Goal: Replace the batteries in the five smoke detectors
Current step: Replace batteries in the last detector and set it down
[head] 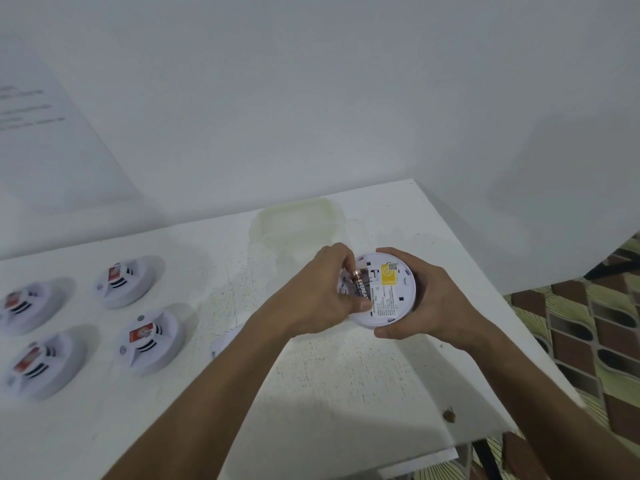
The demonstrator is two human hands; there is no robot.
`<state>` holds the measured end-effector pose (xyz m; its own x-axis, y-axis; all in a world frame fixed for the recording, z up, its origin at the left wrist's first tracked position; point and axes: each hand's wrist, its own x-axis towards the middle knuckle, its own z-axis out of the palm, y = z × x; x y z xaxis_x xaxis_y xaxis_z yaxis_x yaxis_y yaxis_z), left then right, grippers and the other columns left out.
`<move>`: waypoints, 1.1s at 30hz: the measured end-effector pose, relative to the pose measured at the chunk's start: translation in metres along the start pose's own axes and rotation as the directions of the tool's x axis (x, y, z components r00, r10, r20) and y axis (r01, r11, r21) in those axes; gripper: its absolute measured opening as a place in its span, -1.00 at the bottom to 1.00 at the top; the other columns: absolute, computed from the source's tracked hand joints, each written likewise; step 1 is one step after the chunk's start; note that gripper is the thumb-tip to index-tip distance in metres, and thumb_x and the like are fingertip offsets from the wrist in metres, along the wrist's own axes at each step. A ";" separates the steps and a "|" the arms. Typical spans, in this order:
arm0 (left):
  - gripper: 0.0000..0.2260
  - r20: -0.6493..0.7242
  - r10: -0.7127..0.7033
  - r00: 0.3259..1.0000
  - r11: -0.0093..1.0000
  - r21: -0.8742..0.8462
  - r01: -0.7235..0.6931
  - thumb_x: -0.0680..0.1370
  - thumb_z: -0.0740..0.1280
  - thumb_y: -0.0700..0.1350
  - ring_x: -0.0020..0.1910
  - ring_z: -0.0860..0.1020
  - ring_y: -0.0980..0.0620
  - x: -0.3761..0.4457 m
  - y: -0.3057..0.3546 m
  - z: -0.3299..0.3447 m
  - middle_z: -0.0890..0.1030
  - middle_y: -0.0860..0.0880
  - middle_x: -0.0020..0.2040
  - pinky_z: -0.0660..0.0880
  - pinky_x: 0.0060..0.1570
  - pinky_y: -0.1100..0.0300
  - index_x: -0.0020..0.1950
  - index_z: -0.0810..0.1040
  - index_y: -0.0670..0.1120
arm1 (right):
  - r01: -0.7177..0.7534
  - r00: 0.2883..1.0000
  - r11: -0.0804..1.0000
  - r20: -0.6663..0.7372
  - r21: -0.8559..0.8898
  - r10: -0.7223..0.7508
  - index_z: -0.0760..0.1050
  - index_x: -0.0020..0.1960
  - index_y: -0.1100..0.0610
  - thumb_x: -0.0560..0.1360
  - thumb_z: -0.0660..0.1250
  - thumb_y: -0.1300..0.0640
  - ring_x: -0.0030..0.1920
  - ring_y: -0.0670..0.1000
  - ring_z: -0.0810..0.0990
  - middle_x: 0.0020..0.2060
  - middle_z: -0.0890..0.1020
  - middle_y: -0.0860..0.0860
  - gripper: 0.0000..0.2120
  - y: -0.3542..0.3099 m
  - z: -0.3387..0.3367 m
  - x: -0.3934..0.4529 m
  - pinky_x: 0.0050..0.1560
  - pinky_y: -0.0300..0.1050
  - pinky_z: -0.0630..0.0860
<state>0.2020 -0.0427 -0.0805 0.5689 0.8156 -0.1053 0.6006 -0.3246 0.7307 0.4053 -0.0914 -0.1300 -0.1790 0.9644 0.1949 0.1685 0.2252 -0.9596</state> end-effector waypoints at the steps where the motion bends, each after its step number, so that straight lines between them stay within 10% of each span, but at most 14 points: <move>1: -0.74 -0.017 0.028 0.999 1.000 0.008 -0.028 0.49 0.47 -0.07 -0.06 0.47 0.10 0.000 0.001 0.001 0.42 0.08 0.07 0.39 -0.24 0.38 -0.10 0.38 0.09 | -0.004 1.000 1.000 -0.009 0.007 0.004 0.46 0.36 0.13 0.11 0.66 0.29 0.14 0.08 0.63 0.12 0.65 0.01 -0.15 0.000 -0.002 0.001 0.03 -0.15 0.60; 17: -0.71 -0.420 0.137 0.897 0.991 0.065 -0.121 0.58 0.33 -0.04 -0.23 0.54 0.12 0.009 -0.007 0.015 0.53 0.04 -0.29 0.49 -0.20 0.18 -0.32 0.44 -0.07 | 0.015 0.998 0.999 0.060 -0.041 -0.013 0.40 0.43 0.08 0.15 0.68 0.25 0.25 0.12 0.58 0.23 0.59 0.01 -0.09 -0.002 -0.016 0.010 0.12 -0.08 0.62; 33: -0.79 -0.501 -0.027 0.865 0.920 -0.352 -0.175 0.48 0.48 -0.09 -0.21 0.63 0.21 0.015 -0.019 0.005 0.66 0.14 -0.18 0.52 -0.26 0.38 0.04 0.58 0.16 | -0.015 0.999 0.999 0.037 -0.039 0.017 0.37 0.44 0.05 0.16 0.67 0.23 0.27 0.05 0.57 0.23 0.59 -0.06 -0.09 0.005 -0.012 0.008 0.10 -0.14 0.62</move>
<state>0.2017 -0.0266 -0.0992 0.1948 0.9542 0.2269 0.2553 -0.2727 0.9276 0.4162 -0.0811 -0.1306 -0.2119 0.9621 0.1714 0.2093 0.2159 -0.9537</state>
